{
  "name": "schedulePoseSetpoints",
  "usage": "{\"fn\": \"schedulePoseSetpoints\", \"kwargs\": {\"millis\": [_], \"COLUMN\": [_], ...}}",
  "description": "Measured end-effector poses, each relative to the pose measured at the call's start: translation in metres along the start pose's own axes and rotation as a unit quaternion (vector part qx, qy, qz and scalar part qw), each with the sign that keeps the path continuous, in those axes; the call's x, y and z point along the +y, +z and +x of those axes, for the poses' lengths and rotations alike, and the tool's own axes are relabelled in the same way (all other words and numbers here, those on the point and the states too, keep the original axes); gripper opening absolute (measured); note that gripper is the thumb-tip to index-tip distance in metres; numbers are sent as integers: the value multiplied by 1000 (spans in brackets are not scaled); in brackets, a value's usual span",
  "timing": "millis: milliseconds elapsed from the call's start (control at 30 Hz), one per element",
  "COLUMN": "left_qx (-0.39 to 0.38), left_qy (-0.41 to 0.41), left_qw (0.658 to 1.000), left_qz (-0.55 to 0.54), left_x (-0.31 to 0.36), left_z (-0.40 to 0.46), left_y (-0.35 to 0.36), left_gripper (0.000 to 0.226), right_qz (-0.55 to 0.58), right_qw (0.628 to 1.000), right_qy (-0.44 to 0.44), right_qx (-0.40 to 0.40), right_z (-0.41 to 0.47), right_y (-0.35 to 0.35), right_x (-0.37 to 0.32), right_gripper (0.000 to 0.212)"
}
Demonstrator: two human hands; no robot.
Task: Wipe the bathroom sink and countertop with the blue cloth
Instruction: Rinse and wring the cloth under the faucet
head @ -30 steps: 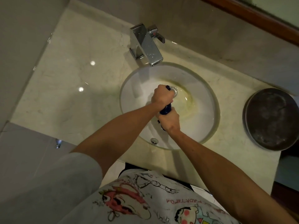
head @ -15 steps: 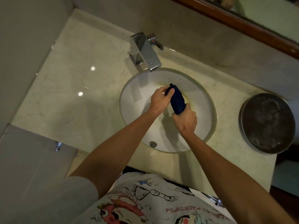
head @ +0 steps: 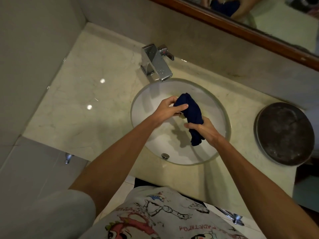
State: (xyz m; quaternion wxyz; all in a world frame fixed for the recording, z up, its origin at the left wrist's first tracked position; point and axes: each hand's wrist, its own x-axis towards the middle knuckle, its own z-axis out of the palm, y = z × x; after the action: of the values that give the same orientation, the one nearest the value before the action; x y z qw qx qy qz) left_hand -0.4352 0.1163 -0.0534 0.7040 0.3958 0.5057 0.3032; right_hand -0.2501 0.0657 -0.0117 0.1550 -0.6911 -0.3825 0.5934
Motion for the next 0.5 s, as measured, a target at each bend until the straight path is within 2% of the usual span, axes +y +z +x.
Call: {"fn": "schedulePoseSetpoints", "kwargs": {"millis": [133,200,300,367,500], "left_qx": [44,41,28,57,89], "left_qy": [-31,-39,-25,6,56], "left_qw": [994,993,998,998,994], "left_qz": [-98,-102,-59,-4,31], "left_x": [8,13,20,27,41], "left_z": [-7,-9,-13,-15,-17], "left_y": [3,4,8,10,13], "left_gripper": [24,31,34,28,15], "right_qz": [68,52,19,50,133], "right_qw": [996,994,985,981,977], "right_qy": [-57,-89,-130,-122,-112], "right_qx": [2,40,109,143,123], "right_z": [-13,-17,-21,-24,-35], "right_y": [0,5,15,20,26], "right_x": [-8,-8,-6,-6,-16], "right_gripper": [34,35,49,51,51]}}
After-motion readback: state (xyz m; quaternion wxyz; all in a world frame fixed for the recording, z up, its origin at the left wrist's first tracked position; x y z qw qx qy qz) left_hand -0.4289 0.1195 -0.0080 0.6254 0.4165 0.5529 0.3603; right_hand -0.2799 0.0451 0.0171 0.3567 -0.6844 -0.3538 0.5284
